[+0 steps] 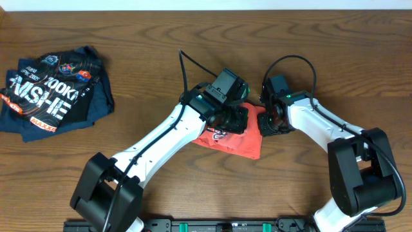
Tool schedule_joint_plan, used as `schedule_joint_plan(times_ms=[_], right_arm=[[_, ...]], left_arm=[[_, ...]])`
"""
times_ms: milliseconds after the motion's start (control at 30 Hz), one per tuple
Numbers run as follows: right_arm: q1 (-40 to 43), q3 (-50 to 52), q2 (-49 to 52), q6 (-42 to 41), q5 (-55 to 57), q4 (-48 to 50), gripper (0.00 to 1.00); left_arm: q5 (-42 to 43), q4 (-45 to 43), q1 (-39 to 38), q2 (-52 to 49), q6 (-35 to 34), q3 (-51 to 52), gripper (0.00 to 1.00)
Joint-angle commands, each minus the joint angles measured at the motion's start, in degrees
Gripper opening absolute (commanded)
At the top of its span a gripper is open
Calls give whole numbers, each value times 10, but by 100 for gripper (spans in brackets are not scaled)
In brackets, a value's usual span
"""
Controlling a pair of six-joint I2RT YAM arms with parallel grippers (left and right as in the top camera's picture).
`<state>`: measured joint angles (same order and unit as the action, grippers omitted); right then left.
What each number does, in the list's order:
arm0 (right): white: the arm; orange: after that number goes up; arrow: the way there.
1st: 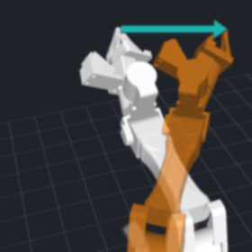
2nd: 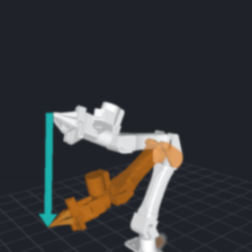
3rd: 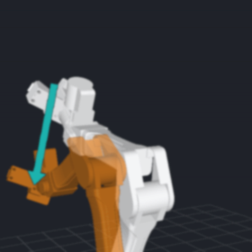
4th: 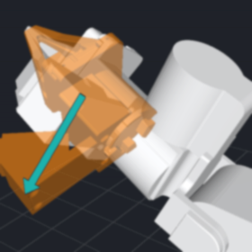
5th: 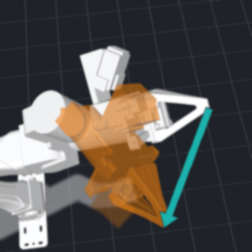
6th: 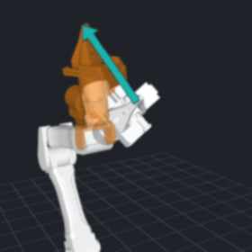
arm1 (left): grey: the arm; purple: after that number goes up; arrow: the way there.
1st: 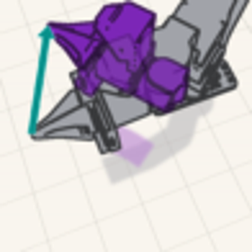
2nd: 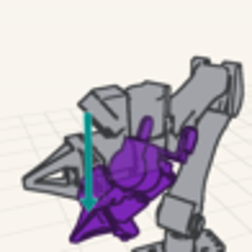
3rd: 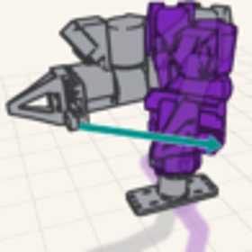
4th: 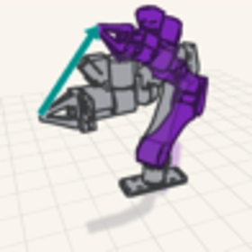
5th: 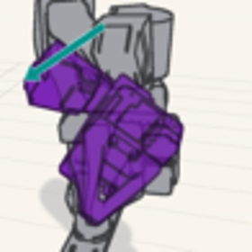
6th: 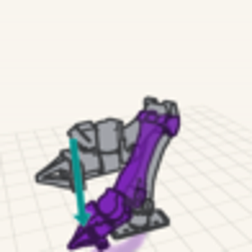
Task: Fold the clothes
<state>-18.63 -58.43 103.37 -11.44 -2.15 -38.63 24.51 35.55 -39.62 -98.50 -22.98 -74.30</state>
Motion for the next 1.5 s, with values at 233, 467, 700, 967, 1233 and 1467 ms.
schedule_joint_plan(times_ms=[233,467,700,967,1233,1467], right_arm=[[8,-32,2,-12,-4,-27,38],[35,-108,-66,0,27,-82,39],[25,-147,-115,78,-195,-101,40],[-22,-118,-111,101,-263,-113,40],[-35,-90,-110,113,-258,-104,44],[-35,-44,-80,113,-234,-66,45]], left_arm=[[36,3,9,81,69,-14,34],[-74,62,82,129,68,-14,35],[-74,101,116,111,36,10,35],[-72,100,113,57,23,34,35],[-72,93,113,-21,23,34,34],[-72,90,113,-75,23,38,35]])
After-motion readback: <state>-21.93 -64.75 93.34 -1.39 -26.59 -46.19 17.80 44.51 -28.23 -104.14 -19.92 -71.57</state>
